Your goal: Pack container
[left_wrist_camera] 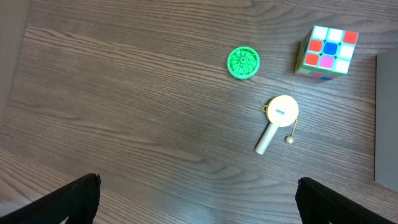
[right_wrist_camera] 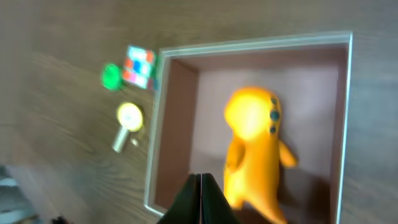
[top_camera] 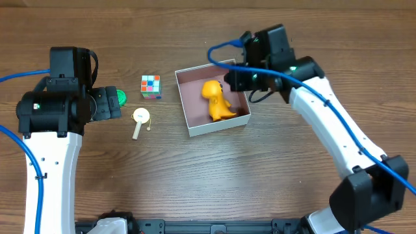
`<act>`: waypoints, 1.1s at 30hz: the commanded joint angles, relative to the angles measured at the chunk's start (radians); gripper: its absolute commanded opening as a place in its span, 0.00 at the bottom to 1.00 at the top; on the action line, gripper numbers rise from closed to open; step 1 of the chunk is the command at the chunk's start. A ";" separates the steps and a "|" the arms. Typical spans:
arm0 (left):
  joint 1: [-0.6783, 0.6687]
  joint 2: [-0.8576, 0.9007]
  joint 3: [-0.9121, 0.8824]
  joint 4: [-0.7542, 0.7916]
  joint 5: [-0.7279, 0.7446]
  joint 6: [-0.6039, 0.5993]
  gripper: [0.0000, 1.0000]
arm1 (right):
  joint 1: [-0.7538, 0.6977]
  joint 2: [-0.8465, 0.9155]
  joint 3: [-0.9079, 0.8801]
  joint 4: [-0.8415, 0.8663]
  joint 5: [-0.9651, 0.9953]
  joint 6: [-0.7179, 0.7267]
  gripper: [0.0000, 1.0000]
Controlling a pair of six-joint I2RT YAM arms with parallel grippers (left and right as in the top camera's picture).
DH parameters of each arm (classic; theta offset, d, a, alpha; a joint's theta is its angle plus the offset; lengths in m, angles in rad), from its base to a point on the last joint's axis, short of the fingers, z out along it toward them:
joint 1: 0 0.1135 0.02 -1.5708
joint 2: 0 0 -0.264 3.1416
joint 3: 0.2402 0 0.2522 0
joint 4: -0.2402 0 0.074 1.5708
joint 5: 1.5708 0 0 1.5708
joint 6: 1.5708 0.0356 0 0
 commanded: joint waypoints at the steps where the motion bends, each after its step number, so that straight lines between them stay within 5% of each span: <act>1: 0.005 0.004 0.003 0.002 -0.013 -0.007 1.00 | 0.086 0.071 -0.003 -0.032 0.148 -0.005 0.05; 11: 0.005 0.004 0.003 0.002 -0.013 -0.007 1.00 | 0.202 0.242 -0.004 -0.056 0.151 -0.005 0.04; 17: 0.005 0.004 0.003 0.002 -0.013 -0.007 1.00 | 0.260 0.283 -0.004 0.100 0.073 -0.005 0.09; 26: 0.005 0.004 0.003 0.002 -0.013 -0.007 1.00 | 0.229 0.283 -0.004 0.388 -0.107 0.049 0.10; 33: 0.005 0.004 0.003 0.002 -0.013 -0.007 1.00 | 0.101 0.283 -0.002 0.383 -0.071 0.122 0.07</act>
